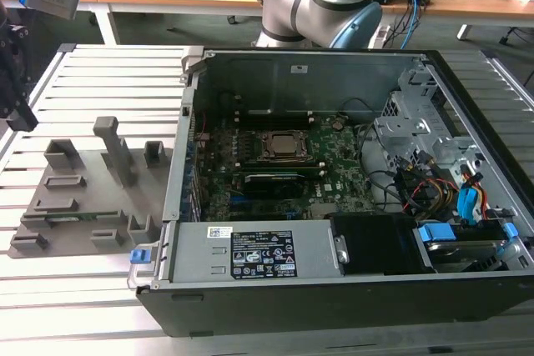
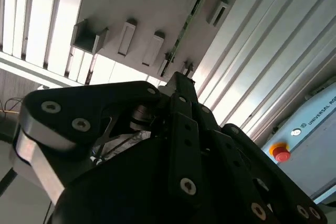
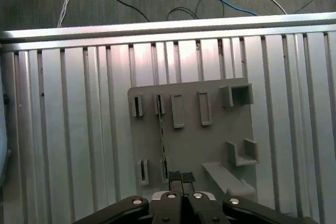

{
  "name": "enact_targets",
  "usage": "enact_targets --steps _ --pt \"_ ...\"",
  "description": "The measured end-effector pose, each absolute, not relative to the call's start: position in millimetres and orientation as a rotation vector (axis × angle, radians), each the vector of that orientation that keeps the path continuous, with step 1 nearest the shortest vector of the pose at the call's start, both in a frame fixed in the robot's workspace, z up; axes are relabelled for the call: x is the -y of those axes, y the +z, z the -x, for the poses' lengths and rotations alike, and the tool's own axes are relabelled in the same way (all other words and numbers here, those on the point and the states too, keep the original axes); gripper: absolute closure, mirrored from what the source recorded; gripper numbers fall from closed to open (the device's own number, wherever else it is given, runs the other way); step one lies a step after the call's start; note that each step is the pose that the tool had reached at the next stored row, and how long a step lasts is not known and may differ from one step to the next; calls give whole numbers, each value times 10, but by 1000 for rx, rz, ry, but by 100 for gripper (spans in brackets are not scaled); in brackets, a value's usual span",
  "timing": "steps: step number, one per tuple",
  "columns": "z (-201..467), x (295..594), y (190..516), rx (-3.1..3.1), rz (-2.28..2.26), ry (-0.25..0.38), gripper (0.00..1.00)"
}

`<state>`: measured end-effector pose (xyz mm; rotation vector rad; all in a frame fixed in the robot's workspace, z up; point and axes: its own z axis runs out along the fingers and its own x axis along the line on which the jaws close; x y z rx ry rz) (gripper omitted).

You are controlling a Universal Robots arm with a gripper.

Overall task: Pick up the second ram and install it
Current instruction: 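Pick up the second ram and move it above second insertion slot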

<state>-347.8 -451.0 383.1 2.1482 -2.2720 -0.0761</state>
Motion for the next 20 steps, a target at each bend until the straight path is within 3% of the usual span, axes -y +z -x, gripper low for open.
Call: enact_targets --steps 20 --pt "3478 4510 3831 1883 -2487 -71 89"
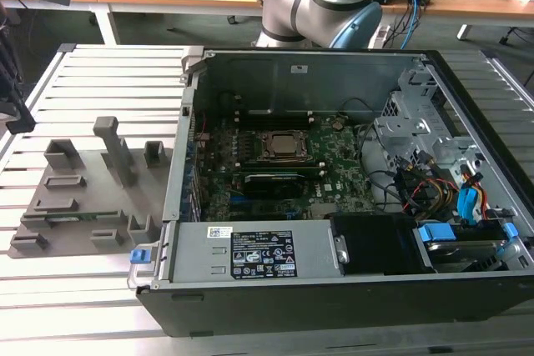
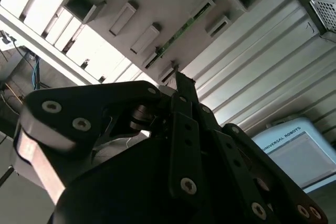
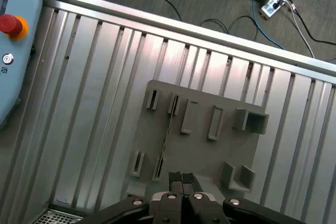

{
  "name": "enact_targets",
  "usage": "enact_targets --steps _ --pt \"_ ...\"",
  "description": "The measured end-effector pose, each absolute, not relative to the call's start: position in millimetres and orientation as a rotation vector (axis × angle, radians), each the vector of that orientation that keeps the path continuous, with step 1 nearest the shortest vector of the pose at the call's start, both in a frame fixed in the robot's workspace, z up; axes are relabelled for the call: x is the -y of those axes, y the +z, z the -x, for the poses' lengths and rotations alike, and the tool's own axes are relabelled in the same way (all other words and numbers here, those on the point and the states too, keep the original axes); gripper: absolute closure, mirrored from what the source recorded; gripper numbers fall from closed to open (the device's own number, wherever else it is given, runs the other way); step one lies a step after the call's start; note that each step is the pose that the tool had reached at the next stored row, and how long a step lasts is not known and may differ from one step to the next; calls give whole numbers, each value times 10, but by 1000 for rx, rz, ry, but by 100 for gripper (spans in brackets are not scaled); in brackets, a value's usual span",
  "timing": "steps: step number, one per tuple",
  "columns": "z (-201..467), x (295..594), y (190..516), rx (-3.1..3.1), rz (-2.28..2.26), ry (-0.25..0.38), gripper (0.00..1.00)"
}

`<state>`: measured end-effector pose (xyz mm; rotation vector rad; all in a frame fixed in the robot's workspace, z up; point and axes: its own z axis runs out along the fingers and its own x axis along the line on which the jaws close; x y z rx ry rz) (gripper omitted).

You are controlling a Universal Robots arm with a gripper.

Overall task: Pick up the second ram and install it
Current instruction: 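Pick up the second ram and move it above second insertion slot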

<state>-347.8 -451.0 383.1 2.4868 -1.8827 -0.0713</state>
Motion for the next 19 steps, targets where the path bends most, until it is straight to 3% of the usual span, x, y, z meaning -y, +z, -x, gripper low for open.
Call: enact_targets --steps 11,19 --pt "3479 4509 3831 1617 -2662 -67 89" --pt "3479 4509 3812 1842 -2517 -71 89"
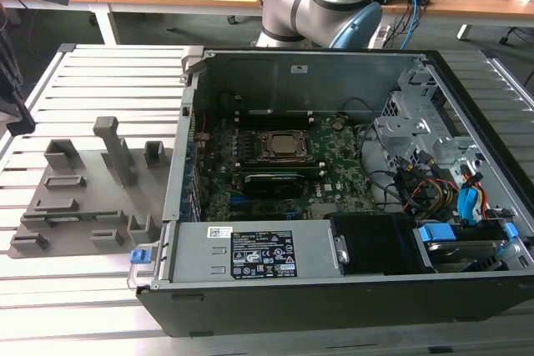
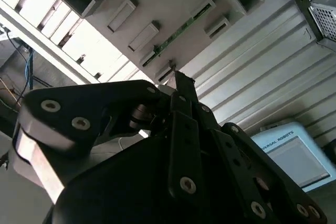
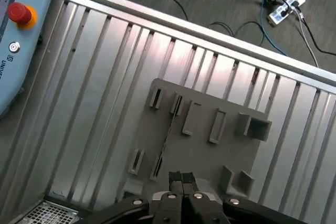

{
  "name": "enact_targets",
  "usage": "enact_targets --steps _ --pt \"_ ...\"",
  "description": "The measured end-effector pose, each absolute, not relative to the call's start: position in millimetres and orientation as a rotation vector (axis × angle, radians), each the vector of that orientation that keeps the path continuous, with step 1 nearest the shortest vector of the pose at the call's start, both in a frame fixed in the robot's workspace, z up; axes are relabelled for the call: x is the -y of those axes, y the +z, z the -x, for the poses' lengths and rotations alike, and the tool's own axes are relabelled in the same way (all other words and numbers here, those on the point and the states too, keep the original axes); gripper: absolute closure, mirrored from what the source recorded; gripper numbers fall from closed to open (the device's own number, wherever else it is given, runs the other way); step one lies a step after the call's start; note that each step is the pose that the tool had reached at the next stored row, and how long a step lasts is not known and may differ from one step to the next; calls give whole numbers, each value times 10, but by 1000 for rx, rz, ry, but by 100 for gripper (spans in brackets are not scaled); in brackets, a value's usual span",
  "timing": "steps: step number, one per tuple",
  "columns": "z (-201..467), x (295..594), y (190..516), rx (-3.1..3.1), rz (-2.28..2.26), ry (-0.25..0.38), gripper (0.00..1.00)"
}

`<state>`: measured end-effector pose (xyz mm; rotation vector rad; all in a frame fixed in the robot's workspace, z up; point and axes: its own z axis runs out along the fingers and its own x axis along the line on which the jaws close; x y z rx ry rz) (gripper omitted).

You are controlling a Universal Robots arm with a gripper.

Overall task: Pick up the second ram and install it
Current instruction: 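Pick up the second ram and move it above second insertion slot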

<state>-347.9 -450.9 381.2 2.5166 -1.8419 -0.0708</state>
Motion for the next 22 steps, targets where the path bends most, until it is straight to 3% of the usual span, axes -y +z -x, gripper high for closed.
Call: enact_targets --steps 18,20,22 --pt "3479 4510 3799 2362 -2051 -76 89" --pt "3479 4510 3798 2362 -2051 -76 83" --pt "3479 4510 3799 2362 -2051 -76 64"
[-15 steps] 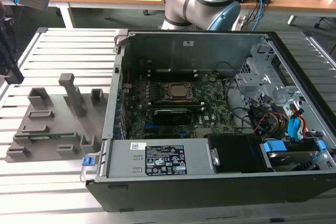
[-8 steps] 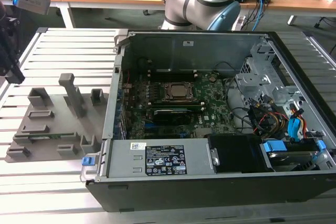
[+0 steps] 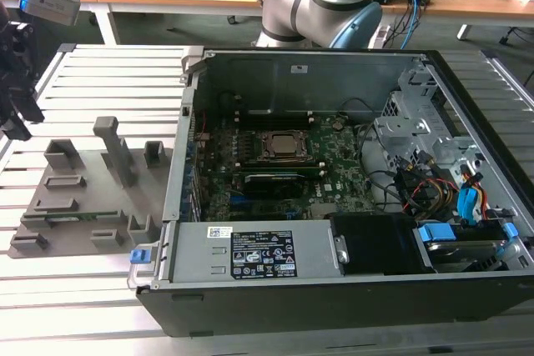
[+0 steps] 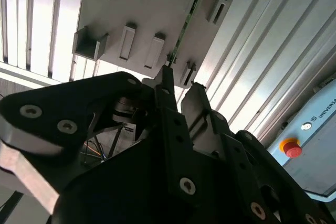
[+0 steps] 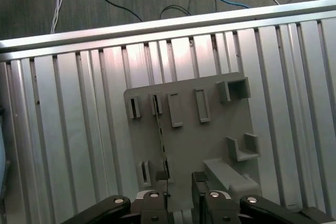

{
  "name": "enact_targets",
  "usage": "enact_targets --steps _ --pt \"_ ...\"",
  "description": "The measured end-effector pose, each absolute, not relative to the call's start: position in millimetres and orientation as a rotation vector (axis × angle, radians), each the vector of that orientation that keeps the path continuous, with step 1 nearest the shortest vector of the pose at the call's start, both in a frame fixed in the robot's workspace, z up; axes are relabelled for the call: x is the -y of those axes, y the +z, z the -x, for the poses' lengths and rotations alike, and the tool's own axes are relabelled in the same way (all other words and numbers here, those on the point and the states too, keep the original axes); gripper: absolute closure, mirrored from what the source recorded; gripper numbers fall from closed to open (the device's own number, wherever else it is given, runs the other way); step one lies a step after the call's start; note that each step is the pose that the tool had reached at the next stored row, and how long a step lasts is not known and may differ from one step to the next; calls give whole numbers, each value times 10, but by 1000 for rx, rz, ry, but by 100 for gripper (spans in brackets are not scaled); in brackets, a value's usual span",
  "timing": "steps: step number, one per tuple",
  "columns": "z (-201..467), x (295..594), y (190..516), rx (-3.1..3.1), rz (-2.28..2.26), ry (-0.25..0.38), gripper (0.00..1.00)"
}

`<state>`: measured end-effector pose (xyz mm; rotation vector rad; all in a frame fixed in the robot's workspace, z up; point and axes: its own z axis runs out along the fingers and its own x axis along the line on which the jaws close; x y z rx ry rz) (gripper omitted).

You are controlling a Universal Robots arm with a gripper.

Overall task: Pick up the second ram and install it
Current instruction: 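Pick up the second ram and move it above second insertion slot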

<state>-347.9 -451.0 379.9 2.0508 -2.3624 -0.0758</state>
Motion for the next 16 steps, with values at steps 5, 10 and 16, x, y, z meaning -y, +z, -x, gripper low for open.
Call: enact_targets --steps 5,10,16 --pt "3479 4510 3747 2362 -2050 -74 64" --pt "3479 4510 3630 2361 -2050 -73 64" --pt "3479 4510 3548 2361 -2050 -73 64"
